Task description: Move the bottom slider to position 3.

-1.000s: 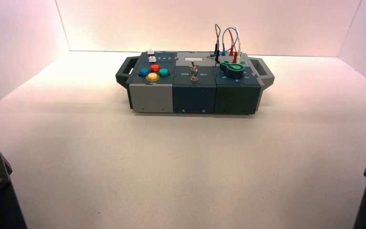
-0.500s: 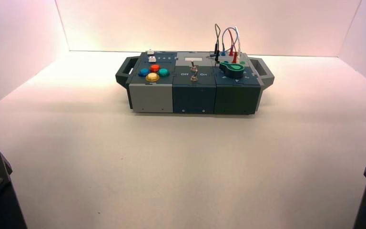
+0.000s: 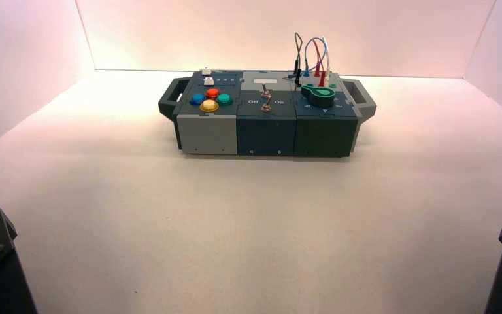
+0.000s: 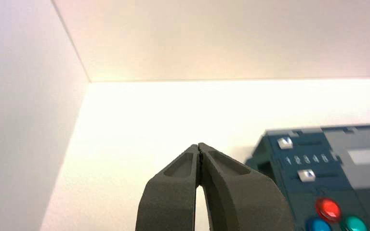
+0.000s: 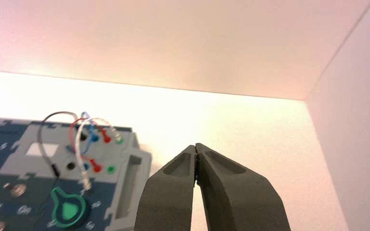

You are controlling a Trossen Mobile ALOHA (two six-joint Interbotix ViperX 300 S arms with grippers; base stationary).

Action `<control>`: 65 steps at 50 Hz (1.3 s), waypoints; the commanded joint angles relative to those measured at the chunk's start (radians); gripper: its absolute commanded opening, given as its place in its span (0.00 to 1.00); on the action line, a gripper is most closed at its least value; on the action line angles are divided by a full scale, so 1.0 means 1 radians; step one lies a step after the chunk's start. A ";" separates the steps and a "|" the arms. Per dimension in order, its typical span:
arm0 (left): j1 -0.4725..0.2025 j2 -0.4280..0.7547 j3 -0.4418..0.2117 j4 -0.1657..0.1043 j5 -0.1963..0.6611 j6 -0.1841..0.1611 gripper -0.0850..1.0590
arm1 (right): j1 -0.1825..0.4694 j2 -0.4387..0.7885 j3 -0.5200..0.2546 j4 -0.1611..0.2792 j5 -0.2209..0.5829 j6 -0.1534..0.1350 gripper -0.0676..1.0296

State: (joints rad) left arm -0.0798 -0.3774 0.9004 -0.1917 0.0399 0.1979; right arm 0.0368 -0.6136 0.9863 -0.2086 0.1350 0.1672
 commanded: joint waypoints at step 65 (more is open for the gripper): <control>-0.130 0.433 -0.500 -0.097 0.690 0.000 0.05 | 0.206 0.040 -0.184 0.491 0.480 -0.534 0.04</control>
State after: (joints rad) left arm -0.2086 0.0337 0.4541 -0.2684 0.7302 0.1979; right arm 0.2408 -0.5706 0.8115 0.2792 0.6305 -0.3605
